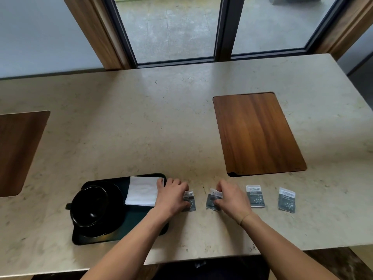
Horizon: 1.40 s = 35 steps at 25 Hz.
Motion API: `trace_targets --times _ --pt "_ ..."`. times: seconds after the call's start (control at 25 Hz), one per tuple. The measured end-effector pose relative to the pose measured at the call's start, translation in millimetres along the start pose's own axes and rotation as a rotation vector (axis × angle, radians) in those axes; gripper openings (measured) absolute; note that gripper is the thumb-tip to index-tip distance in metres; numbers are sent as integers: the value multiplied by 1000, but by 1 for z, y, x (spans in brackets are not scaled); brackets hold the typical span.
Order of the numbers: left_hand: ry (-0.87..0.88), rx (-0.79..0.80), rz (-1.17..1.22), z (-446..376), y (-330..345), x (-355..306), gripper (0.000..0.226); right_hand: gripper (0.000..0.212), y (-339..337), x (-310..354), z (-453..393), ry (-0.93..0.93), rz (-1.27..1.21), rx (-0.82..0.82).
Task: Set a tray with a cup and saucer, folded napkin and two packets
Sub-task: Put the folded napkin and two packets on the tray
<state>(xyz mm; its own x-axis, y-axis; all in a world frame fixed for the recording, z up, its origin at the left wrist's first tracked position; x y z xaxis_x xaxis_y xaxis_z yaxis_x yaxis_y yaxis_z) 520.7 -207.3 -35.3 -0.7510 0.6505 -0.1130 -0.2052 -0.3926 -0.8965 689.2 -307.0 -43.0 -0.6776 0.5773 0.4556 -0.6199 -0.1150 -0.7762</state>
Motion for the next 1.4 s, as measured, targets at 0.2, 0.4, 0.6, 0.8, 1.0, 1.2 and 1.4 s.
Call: trace_targets --times 0.2,0.4,0.6,0.8,1.0,1.2,1.4 --pt "37 -8 107 -1 -5 5 17 16 4 1 2 73 -73 66" --pt "51 67 153 -10 -12 8 18 8 0 1 4 122 -172 153" --pt "59 90 113 -18 -21 2 19 17 -13 -4 11 122 -225 215" --pt "47 57 165 -19 -22 -14 16 7 -35 -26 17 88 -227 193" --pt "71 81 240 -33 -24 -64 23 8 -72 -71 22 104 -241 169" --pt "98 86 290 -51 -26 -129 16 6 -105 -131 25 160 -256 110" --pt "75 89 318 -63 -18 -168 18 11 -116 -169 25 173 -211 107"
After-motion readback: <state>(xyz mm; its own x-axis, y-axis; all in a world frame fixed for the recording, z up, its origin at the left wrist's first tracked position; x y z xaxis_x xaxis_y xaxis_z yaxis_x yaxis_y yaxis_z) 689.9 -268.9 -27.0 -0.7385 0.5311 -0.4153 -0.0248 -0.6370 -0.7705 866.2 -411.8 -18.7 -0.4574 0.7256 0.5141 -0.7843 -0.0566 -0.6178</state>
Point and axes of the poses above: each hand's wrist, its own z-axis away from the middle knuckle, its own y-axis out of the palm, x = y × z, the point moved 5 cm from there along -z, towards the middle knuckle, and after that the axes turned 6 degrees about -z, right-handed, at the moved point
